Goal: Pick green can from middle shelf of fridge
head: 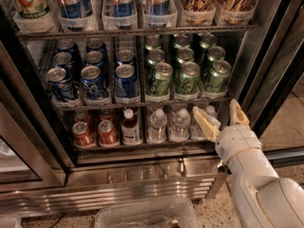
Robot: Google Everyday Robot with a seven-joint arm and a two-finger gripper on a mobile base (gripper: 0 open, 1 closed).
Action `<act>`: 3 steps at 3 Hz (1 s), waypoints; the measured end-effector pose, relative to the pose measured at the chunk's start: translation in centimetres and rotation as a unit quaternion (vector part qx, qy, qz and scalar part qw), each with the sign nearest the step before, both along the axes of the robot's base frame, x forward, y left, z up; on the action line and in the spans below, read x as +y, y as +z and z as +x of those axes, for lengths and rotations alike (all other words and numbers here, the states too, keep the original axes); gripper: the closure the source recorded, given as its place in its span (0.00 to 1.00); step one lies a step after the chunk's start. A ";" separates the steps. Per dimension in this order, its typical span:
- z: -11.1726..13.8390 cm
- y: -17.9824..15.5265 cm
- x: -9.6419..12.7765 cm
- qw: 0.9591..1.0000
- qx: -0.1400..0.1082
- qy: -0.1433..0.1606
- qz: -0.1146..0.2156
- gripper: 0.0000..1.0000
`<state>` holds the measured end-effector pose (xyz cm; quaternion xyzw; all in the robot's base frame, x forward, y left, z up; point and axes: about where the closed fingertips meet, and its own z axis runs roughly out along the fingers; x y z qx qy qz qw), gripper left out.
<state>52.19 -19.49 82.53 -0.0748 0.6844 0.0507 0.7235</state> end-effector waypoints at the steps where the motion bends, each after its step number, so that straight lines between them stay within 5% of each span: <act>1: 0.0 0.0 0.0 1.000 0.000 0.000 0.000 0.21; 2: 0.1 0.0 0.0 1.000 0.000 0.000 -0.001 0.40; 3: 0.7 0.0 0.0 1.000 0.000 -0.001 -0.005 0.35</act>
Offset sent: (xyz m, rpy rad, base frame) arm 0.0012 0.0005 -0.0003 0.0007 -0.0002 0.0026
